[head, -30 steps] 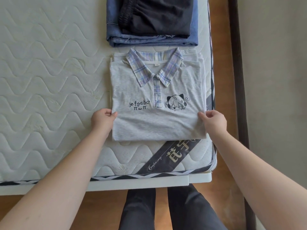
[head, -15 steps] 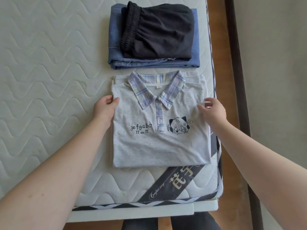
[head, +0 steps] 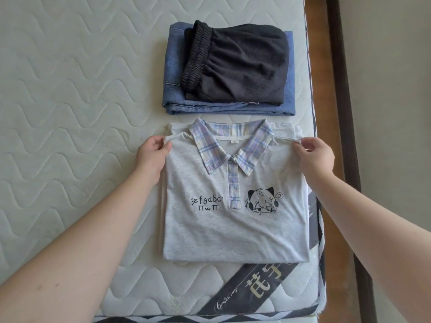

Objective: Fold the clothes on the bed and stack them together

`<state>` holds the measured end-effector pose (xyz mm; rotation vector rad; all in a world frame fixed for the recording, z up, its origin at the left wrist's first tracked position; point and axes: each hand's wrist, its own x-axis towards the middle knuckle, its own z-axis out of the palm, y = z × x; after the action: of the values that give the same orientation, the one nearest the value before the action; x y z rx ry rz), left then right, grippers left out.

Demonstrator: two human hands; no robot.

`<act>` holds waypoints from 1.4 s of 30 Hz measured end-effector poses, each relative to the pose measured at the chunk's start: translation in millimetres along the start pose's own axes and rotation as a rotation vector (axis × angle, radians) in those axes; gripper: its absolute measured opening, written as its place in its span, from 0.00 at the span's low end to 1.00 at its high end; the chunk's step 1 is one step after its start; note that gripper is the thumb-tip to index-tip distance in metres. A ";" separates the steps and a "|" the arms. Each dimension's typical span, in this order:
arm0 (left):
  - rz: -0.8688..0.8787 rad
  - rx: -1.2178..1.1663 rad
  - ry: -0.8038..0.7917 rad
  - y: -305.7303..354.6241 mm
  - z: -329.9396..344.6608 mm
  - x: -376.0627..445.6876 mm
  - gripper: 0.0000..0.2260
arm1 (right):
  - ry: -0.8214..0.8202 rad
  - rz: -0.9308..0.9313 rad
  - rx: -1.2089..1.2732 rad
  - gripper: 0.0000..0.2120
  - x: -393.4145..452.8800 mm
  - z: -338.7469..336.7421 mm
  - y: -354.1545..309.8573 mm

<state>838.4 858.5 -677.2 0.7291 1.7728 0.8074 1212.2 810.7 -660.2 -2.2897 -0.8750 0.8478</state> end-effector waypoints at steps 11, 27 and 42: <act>0.902 0.953 -0.013 -31.0 46.8 -101.5 0.23 | -0.199 -0.639 -0.566 0.26 -110.6 38.8 8.5; 0.651 1.309 -0.050 -119.4 22.2 -157.2 0.36 | -0.225 -0.462 -0.805 0.33 -155.9 38.2 72.3; 0.500 1.375 -0.153 -160.9 -40.9 -238.8 0.32 | -0.434 -0.536 -0.843 0.32 -230.9 10.7 118.8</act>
<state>855.6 568.4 -665.4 2.0923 1.8587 -0.3385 1113.5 570.3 -663.2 -2.3035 -2.2659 0.8214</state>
